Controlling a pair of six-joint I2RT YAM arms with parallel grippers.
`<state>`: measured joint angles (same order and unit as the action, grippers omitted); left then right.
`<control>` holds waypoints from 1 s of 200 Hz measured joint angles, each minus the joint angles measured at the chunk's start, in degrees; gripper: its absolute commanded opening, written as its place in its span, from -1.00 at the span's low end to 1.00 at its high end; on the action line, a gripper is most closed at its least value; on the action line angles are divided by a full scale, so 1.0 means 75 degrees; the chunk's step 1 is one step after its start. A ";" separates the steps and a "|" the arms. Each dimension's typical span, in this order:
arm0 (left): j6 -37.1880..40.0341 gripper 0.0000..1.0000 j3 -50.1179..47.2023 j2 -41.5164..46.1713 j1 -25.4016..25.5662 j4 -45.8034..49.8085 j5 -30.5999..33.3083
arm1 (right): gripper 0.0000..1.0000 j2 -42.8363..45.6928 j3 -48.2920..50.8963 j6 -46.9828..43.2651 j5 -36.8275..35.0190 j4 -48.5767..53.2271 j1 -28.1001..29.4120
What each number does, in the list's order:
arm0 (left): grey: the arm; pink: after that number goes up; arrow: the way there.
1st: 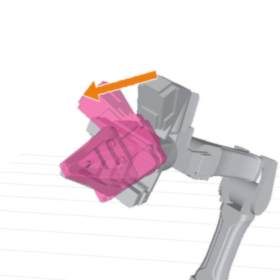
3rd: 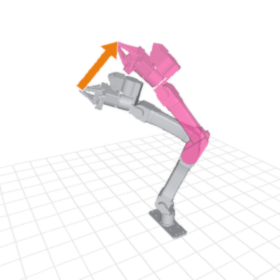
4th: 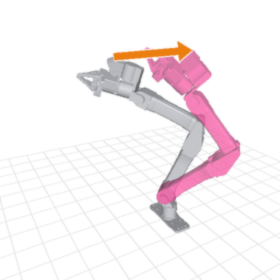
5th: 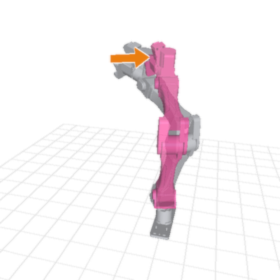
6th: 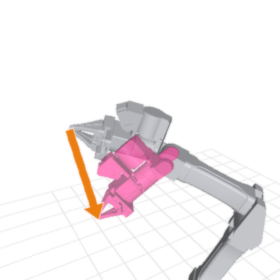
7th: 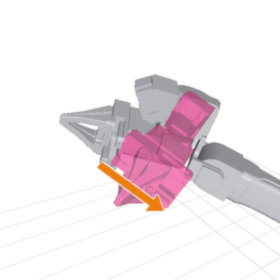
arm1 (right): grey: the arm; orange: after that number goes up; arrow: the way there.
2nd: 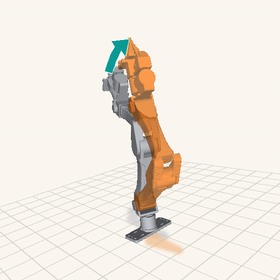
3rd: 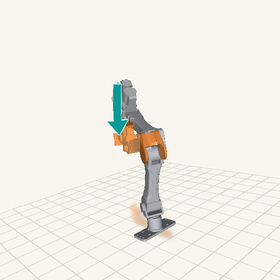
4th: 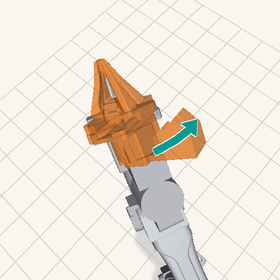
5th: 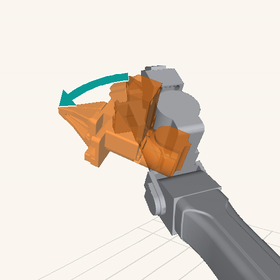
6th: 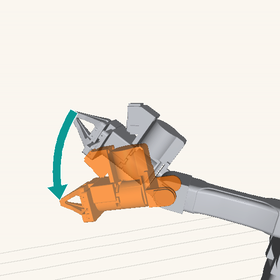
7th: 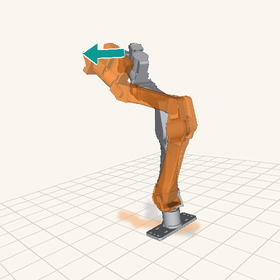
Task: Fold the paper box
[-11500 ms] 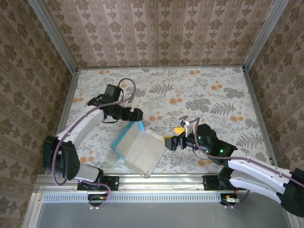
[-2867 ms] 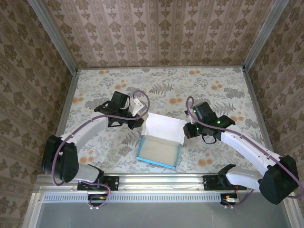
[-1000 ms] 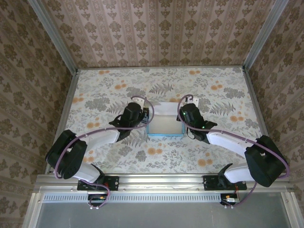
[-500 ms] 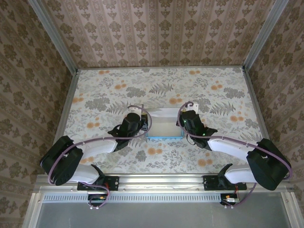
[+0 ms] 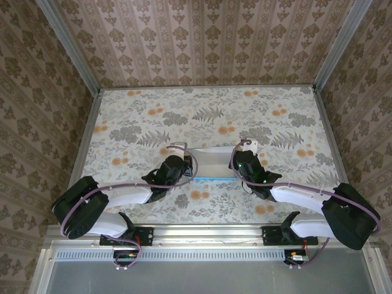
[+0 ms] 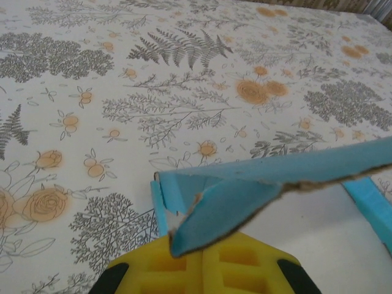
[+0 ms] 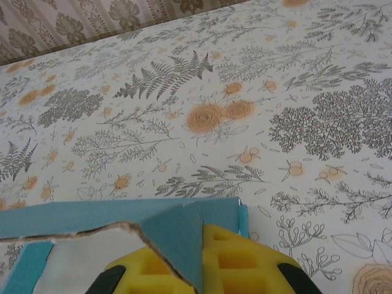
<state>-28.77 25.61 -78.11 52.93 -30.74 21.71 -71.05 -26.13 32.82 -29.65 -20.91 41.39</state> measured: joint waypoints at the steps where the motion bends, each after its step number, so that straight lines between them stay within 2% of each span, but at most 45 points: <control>1: 0.0000 -1.00 -0.0012 0.0000 0.0006 -0.0006 0.0003 | -0.83 0.0000 0.0006 0.0003 -0.0003 -0.0003 0.0006; 44: 0.0006 -1.00 -0.0254 0.0044 0.0122 -0.0131 0.0041 | -0.81 0.0128 0.0297 0.0172 -0.0009 -0.0111 0.0157; 63: 0.0006 -1.00 -0.0315 0.0085 0.0149 -0.0137 0.0067 | -0.71 0.0224 0.0446 0.0268 -0.0009 -0.0102 0.0227; 109: 0.0064 -1.00 -0.0428 0.0294 0.0189 -0.0076 0.0137 | -0.24 0.1052 0.0644 0.0408 0.0303 0.0353 0.0274; 138: 0.0184 -1.00 -0.0428 0.0414 0.0204 0.0064 0.0224 | 0.06 0.2259 0.0752 0.0411 0.0828 0.1040 0.0274; 163: 0.0239 -1.00 -0.0431 0.0469 0.0248 0.0184 0.0294 | 0.22 0.3404 0.0796 0.0259 0.1343 0.1970 0.0230; 181: 0.0277 -1.00 -0.0431 0.0504 0.0256 0.0248 0.0321 | 0.24 0.4077 0.0688 0.0192 0.2057 0.2806 -0.0149; 200: 0.0329 -1.00 -0.0434 0.0516 0.0274 0.0271 0.0353 | 0.25 0.4141 0.0172 0.0108 0.2780 0.3663 -0.0749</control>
<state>-26.30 22.35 -74.24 54.98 -28.71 24.36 -39.99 -24.84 33.63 -8.80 6.57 35.77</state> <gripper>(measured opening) 0.055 0.622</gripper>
